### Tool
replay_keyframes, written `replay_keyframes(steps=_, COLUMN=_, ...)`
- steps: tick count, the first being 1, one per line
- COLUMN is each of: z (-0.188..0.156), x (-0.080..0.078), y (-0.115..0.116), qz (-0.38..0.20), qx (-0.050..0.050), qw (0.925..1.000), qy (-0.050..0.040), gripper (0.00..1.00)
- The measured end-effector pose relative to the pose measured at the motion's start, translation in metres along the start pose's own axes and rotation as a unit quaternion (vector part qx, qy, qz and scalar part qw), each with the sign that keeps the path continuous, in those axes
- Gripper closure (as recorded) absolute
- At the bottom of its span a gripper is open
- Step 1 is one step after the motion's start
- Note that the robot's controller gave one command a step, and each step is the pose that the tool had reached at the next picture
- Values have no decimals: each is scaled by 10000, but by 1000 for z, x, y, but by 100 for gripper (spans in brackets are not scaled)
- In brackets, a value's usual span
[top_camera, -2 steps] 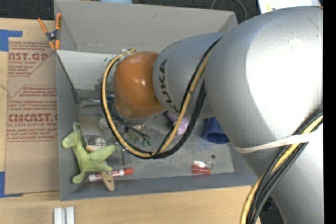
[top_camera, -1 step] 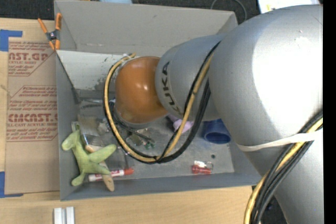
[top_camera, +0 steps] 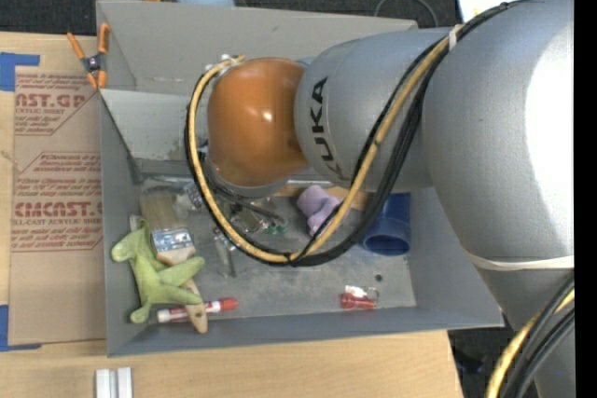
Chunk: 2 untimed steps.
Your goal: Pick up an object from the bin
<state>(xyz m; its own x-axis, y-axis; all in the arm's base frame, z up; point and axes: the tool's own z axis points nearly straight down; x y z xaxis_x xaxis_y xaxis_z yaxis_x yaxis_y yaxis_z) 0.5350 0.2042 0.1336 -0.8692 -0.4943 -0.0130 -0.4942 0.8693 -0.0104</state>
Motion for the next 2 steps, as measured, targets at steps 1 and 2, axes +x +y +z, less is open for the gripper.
replay_keyframes(steps=1, z=-27, x=-12, y=5, qz=3, qx=11, qw=10000, qy=-56, gripper=0)
replay_keyframes(steps=2, z=46, x=3, y=-15, qz=-110, qx=1, qw=9999, qy=-52, gripper=0)
